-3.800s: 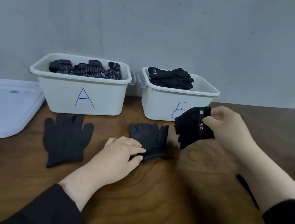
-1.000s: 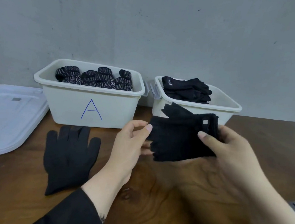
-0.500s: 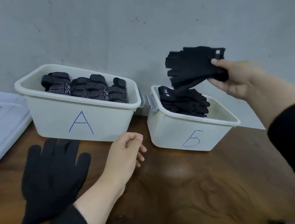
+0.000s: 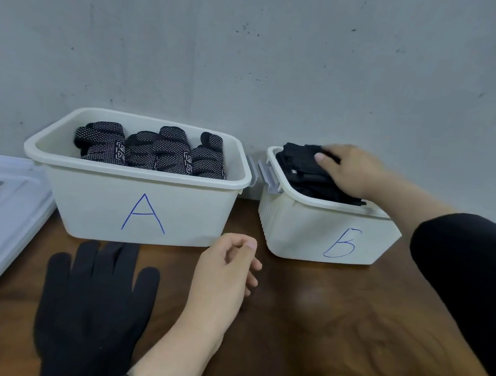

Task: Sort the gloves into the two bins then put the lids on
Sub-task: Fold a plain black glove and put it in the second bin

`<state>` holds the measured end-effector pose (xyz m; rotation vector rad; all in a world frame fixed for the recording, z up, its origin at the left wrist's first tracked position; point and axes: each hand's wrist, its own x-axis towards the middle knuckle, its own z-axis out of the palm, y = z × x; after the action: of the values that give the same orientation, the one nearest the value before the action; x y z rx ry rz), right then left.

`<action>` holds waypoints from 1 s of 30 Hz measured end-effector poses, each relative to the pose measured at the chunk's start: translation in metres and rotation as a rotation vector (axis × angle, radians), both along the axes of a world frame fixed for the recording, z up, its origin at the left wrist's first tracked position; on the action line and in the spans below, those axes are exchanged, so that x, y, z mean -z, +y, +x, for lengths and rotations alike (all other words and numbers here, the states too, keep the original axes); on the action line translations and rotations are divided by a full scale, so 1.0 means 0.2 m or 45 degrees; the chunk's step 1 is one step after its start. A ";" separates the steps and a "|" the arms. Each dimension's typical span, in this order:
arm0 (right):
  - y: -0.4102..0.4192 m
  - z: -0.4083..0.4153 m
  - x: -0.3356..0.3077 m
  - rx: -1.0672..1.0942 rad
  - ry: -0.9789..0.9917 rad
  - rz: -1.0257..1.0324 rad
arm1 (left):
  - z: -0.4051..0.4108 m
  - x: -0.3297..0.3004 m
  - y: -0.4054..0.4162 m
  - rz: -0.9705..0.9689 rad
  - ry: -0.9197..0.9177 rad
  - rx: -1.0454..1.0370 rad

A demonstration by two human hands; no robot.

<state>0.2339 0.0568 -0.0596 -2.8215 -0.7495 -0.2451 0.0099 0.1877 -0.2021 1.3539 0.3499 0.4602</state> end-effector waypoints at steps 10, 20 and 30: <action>0.02 -0.01 0.05 -0.099 0.313 -0.336 | 0.00 0.00 -0.01 0.045 0.028 0.030; 0.10 0.06 0.09 -0.119 0.346 -0.517 | 0.00 -0.02 -0.01 0.043 0.038 0.045; -0.03 -0.04 -0.07 -0.116 -0.082 -0.062 | -0.02 -0.03 -0.01 0.115 0.056 0.026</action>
<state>0.2258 0.0499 -0.0449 -2.8273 -0.9075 -0.3084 0.0053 0.1851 -0.1956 1.4558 0.3547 0.4337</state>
